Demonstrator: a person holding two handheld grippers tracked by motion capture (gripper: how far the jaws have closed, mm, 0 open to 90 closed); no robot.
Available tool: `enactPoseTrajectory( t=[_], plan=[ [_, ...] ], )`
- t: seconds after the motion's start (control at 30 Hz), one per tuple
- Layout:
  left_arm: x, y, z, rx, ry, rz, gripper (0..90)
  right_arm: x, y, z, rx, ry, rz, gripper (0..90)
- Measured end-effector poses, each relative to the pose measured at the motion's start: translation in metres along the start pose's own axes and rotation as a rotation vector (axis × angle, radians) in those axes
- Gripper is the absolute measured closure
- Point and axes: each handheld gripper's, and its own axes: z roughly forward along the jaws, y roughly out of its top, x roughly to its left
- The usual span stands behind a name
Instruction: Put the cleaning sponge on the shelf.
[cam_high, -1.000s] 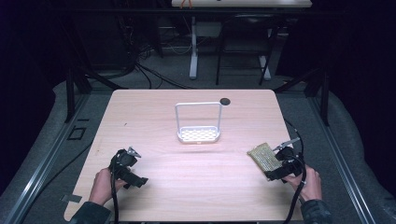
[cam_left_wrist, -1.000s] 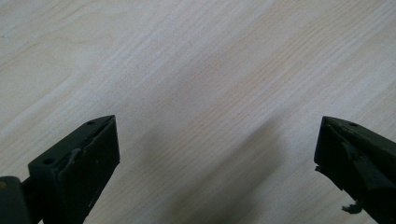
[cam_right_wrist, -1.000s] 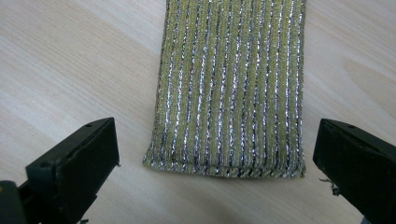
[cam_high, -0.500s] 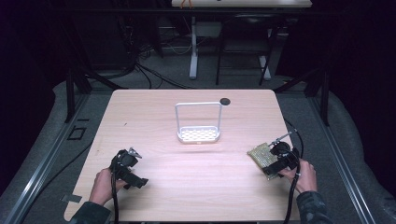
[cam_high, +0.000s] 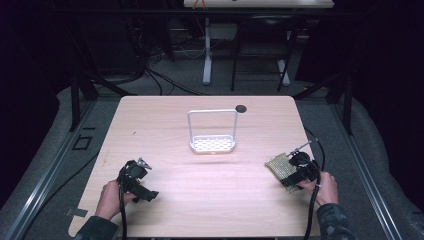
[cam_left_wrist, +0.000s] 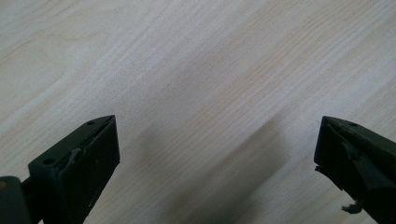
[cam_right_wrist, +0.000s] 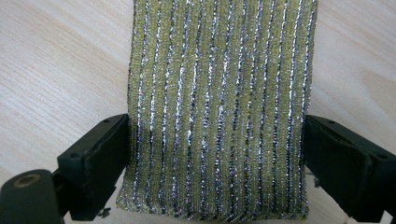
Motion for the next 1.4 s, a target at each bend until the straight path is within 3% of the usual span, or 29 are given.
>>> enactPoseTrajectory(
  t=[0.4,0.9,1.4],
  plan=[
    [0.0,0.0,0.0,0.0,0.001,0.001,0.2,0.001,-0.001,-0.001,-0.004,0.003,-0.009,18.5],
    [0.0,0.0,0.0,0.0,0.002,0.002,0.3,0.002,-0.003,-0.006,-0.035,0.008,0.0,39.1],
    [0.0,0.0,-0.001,0.0,0.003,0.002,0.3,0.011,0.001,-0.019,-0.077,0.002,-0.012,40.1]
  ],
)
